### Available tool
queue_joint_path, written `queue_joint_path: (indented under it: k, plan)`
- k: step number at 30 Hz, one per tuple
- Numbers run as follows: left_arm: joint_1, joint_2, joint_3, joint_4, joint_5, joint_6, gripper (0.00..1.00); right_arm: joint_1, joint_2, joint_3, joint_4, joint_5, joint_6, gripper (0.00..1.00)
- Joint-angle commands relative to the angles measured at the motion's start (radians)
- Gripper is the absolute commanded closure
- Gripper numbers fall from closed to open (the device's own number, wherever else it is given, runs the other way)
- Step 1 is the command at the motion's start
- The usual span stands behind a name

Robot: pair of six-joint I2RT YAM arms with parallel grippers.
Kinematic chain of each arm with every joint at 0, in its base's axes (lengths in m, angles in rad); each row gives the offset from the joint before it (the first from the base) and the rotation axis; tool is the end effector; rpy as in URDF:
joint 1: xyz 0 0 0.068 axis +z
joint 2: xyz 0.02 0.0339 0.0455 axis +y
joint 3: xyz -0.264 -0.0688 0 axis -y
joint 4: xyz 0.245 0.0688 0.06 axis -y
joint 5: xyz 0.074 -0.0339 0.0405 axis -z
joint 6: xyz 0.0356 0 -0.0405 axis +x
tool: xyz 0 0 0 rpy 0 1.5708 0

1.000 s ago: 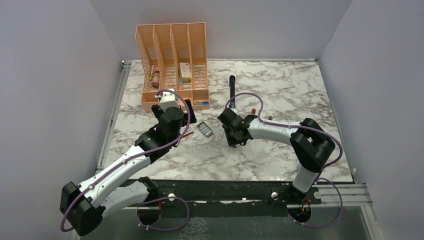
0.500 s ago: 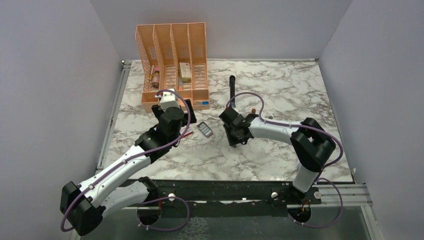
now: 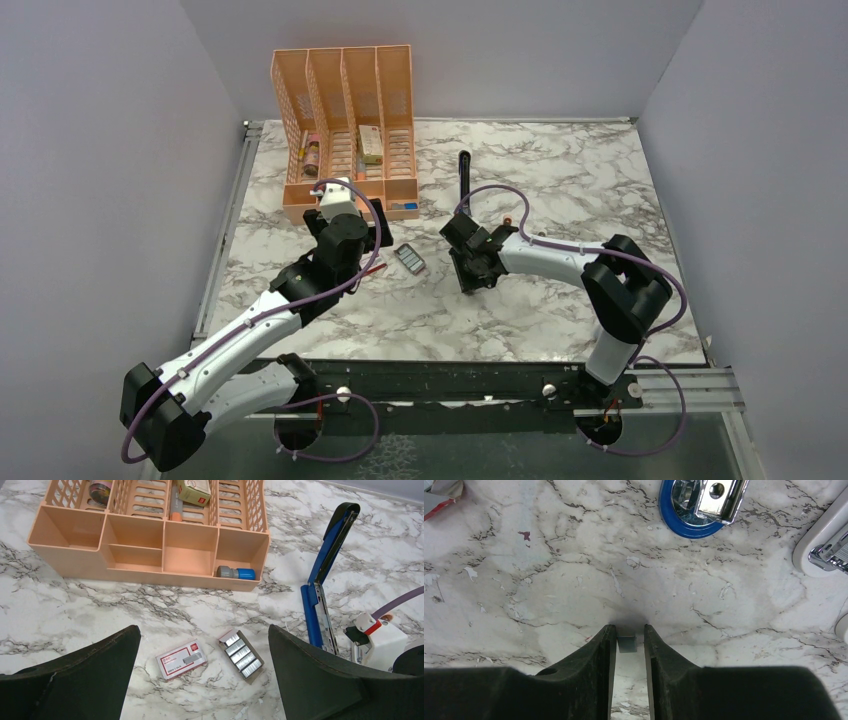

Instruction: Load the staples into the stapler

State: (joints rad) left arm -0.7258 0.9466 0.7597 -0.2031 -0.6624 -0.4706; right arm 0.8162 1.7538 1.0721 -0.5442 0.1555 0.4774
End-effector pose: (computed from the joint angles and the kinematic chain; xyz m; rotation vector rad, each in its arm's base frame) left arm 0.1731 -0.1243 0.3023 -0.1855 1.8696 -0.1707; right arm 0.2321 0.2388 0.1626 -0.4302 2.7381 0.1186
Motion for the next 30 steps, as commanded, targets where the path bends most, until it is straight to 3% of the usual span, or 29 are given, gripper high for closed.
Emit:
queue_joint_path:
  k: [1, 9, 21, 30]
  plan:
    - [0.004, 0.0, 0.003, 0.022, 0.003, -0.002, 0.01, -0.005, 0.021, -0.01, -0.071, -0.03, -0.012, 0.7]
    - [0.004, -0.003, 0.001, 0.021, 0.001, -0.002, 0.01, -0.005, 0.034, -0.002, -0.059, -0.022, -0.007, 0.78]
    - [0.004, 0.0, 0.003, 0.021, 0.008, -0.002, 0.01, -0.016, -0.078, -0.021, -0.047, 0.136, 0.084, 0.8]
    - [0.003, 0.003, 0.004, 0.023, 0.02, -0.003, 0.01, -0.155, -0.253, -0.093, -0.048, 0.249, 0.168, 0.79]
